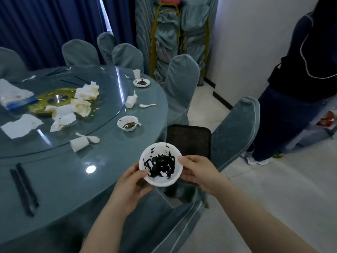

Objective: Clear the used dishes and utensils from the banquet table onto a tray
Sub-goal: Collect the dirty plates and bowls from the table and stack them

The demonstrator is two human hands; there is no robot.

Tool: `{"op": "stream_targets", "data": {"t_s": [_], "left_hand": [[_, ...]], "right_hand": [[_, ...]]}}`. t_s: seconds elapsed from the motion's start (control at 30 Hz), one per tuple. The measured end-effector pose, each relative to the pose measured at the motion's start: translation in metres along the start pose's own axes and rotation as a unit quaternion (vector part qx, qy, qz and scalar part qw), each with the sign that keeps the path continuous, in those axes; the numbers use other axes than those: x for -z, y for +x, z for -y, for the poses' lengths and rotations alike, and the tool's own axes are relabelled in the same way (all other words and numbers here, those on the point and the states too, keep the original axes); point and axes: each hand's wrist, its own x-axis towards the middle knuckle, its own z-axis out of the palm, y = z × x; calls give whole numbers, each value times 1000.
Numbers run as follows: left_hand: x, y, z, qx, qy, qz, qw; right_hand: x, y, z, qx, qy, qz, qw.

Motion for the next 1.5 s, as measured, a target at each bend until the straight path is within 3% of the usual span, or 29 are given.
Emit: {"op": "stream_targets", "data": {"t_s": [0.3, 0.5, 0.77, 0.97, 1.23, 1.37, 1.5], "left_hand": [[37, 30, -14, -58, -75, -171, 981], [65, 68, -26, -73, -124, -222, 964], [95, 90, -42, -73, -113, -289, 948], [93, 101, -34, -107, -154, -386, 903], [46, 103, 1, -141, -248, -507, 813], [32, 102, 3, -147, -256, -542, 787], [21, 95, 3, -160, -241, -549, 784]], "right_hand": [[-22, 88, 21, -59, -9, 36, 998], [-38, 157, 30, -70, -66, 68, 993], [-67, 258, 24, -95, -185, 97, 973], [-98, 364, 24, -117, -252, 111, 954], [-132, 448, 22, -189, -282, 142, 930], [-140, 440, 23, -157, -339, 155, 915], [-137, 393, 22, -72, -363, 282, 885]]}}
